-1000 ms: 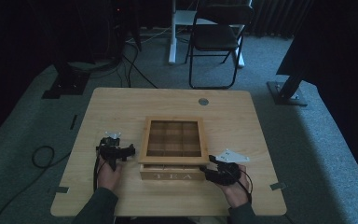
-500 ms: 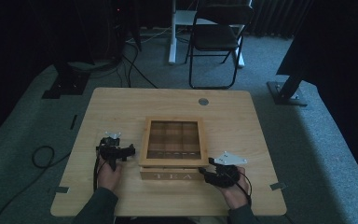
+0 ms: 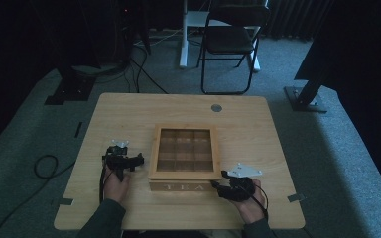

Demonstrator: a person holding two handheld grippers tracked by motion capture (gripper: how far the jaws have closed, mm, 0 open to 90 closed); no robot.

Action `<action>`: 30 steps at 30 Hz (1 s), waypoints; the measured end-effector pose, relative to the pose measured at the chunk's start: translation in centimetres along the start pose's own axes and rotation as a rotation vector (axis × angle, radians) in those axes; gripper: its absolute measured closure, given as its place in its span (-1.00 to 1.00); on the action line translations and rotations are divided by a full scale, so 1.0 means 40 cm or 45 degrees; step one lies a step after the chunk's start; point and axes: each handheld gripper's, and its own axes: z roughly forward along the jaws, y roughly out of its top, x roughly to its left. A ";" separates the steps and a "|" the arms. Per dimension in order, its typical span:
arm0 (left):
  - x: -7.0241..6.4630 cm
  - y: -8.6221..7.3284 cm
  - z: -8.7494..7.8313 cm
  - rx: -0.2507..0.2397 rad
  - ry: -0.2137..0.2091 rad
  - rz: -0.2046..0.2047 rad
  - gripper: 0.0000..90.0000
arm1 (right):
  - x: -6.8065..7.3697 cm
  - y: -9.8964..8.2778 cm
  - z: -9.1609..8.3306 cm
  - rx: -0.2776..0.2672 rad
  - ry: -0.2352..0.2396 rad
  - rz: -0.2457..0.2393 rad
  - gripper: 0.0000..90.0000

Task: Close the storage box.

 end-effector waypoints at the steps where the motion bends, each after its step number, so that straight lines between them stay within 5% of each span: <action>1: 0.000 0.000 0.000 0.000 0.000 0.000 -0.96 | 0.000 -0.003 0.001 0.007 0.003 0.000 -0.05; 13: 0.000 0.000 0.000 0.000 0.000 0.000 -0.96 | 0.000 -0.014 0.000 0.026 -0.001 0.006 -0.21; 20: 0.000 0.000 0.000 0.001 0.001 0.001 -0.96 | -0.014 0.004 -0.037 -0.079 -0.001 0.042 -0.37; 30: 0.000 0.000 0.000 0.000 0.001 0.000 -0.96 | -0.047 0.006 -0.052 -0.129 -0.070 0.101 -0.37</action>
